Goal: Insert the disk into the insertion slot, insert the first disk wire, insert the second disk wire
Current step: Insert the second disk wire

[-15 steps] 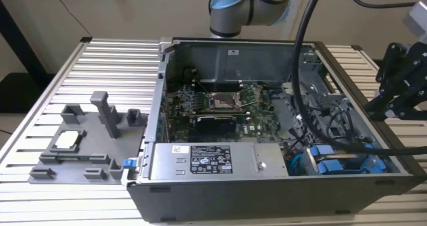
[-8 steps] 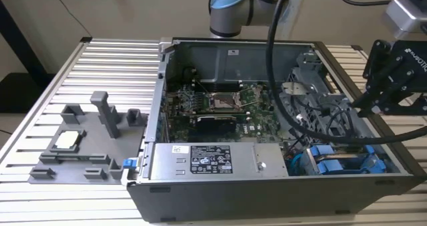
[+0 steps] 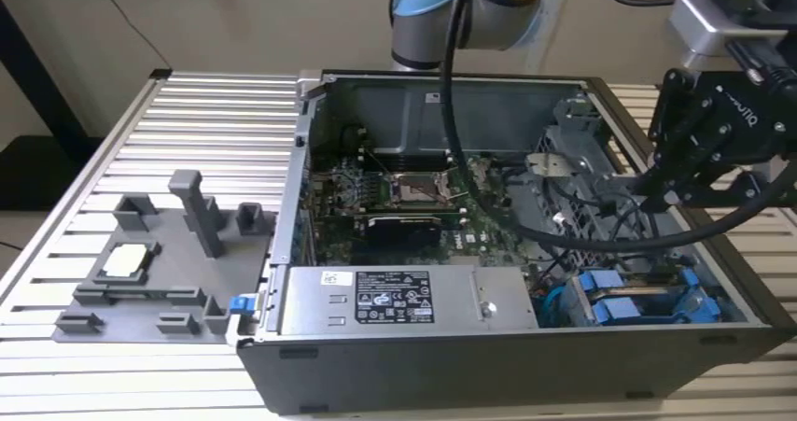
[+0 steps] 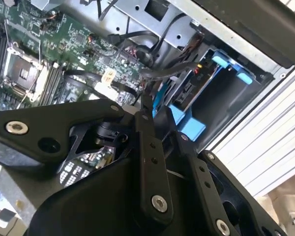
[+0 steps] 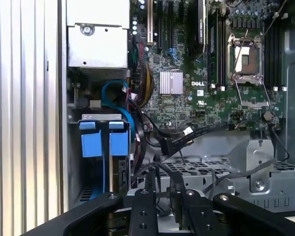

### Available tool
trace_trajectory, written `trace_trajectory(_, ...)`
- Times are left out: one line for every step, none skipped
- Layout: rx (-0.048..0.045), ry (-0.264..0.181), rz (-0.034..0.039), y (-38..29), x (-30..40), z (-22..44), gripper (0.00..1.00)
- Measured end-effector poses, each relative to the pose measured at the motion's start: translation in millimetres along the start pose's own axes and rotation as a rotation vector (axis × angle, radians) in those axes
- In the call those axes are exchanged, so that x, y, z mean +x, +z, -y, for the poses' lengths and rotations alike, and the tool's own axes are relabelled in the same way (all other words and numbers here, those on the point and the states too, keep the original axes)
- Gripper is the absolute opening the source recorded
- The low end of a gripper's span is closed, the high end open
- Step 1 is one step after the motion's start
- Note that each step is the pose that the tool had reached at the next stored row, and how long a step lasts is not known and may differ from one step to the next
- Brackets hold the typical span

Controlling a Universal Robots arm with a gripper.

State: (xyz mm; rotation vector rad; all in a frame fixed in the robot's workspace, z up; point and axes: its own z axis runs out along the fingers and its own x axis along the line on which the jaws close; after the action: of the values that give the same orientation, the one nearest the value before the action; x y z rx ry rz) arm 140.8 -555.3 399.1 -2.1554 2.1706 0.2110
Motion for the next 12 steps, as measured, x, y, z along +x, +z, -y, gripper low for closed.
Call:
trace_trajectory(0.0023, 0.000, -0.0021, 0.3, -0.9, -2.7, 0.27)
trace_trajectory(0.0042, 0.000, -0.0059, 0.6, -1.8, -5.1, 0.27)
trace_trajectory(0.0060, 0.000, -0.0118, 0.8, -2.8, -6.8, 0.27)
trace_trajectory(0.0087, 0.000, -0.0196, 1.2, -3.9, -8.4, 0.27)
trace_trajectory(0.0129, -0.001, -0.0289, 1.6, -5.0, -9.9, 0.27)
trace_trajectory(0.0176, -0.001, -0.0385, 2.0, -6.3, -11.3, 0.27)
trace_trajectory(0.0216, -0.002, -0.0456, 2.7, -7.5, -12.7, 0.27)
trace_trajectory(0.0251, -0.002, -0.0512, 3.5, -8.5, -14.6, 0.27)
trace_trajectory(0.0291, -0.003, -0.0567, 4.3, -9.6, -17.2, 0.27)
trace_trajectory(0.0324, -0.003, -0.0614, 5.2, -11.3, -20.1, 0.27)
trace_trajectory(0.0336, -0.003, -0.0636, 5.9, -13.0, -22.6, 0.27)
trace_trajectory(0.0341, -0.003, -0.0641, 6.2, -14.4, -25.0, 0.27)
